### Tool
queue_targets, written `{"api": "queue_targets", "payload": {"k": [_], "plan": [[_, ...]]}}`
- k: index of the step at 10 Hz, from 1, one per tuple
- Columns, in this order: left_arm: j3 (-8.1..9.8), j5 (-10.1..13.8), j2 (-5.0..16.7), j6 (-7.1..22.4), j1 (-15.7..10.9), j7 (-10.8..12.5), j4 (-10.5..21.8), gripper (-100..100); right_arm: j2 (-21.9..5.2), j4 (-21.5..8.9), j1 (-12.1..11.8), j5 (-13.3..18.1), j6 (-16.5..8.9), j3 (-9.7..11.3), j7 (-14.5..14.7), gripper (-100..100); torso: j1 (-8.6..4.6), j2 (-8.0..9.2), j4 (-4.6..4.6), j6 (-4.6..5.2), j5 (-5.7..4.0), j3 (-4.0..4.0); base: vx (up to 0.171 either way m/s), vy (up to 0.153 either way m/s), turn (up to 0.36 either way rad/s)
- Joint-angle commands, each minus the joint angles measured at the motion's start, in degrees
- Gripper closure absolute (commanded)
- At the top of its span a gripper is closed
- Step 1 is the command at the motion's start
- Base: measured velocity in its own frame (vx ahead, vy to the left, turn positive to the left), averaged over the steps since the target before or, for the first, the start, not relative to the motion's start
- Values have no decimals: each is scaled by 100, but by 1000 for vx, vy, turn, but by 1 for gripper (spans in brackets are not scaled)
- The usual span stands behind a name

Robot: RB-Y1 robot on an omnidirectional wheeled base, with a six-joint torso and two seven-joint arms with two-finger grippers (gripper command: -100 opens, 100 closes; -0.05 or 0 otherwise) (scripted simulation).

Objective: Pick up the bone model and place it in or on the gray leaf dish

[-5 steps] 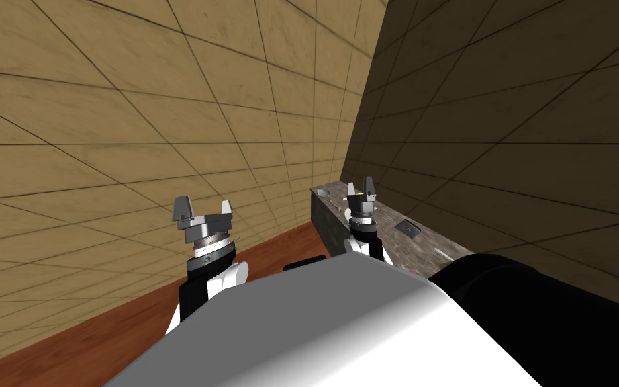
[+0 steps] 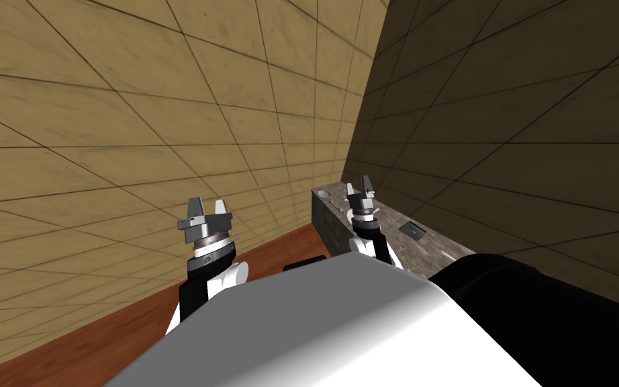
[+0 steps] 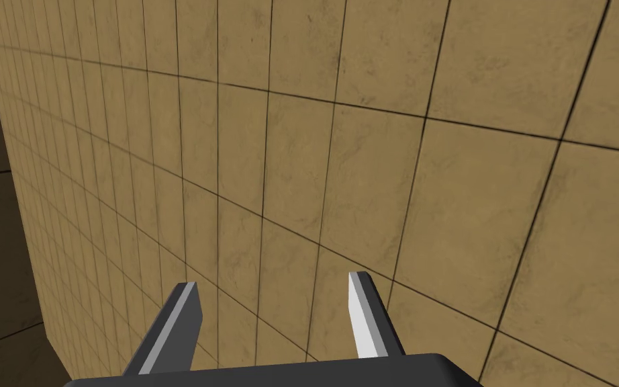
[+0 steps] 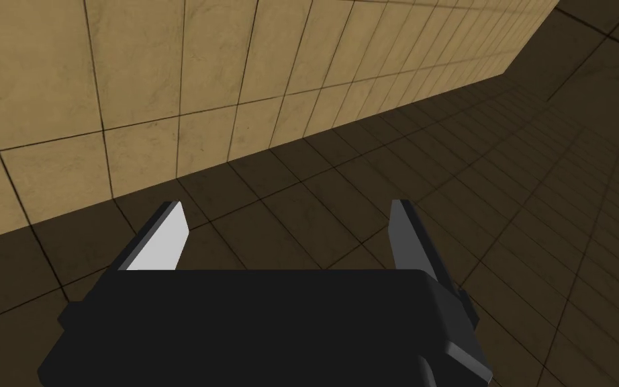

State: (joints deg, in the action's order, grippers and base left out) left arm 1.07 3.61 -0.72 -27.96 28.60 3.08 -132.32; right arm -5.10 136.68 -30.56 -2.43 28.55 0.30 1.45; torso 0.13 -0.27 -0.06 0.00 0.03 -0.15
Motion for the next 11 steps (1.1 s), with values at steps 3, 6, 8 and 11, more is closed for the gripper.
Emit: {"api": "queue_targets", "payload": {"k": [3,6,8,11], "plan": [[0,0,0,0,0,0,0,0,-215,15,65,-219,-528,-185,-255,-100,-3,5,1,0,0,2,59,26,-9],[0,0,0,0,0,0,0,0,-387,30,136,-434,-994,-374,-504,-100,-7,1,0,0,-1,0,69,17,-17],[0,0,0,0,0,0,0,0,-477,27,176,-556,-1267,-474,-647,-100,-12,4,0,0,-3,2,59,7,-15],[0,0,0,0,0,0,0,0,-569,17,221,-686,-1680,-579,-801,-100,-12,2,0,0,-3,1,58,8,-17]]}}
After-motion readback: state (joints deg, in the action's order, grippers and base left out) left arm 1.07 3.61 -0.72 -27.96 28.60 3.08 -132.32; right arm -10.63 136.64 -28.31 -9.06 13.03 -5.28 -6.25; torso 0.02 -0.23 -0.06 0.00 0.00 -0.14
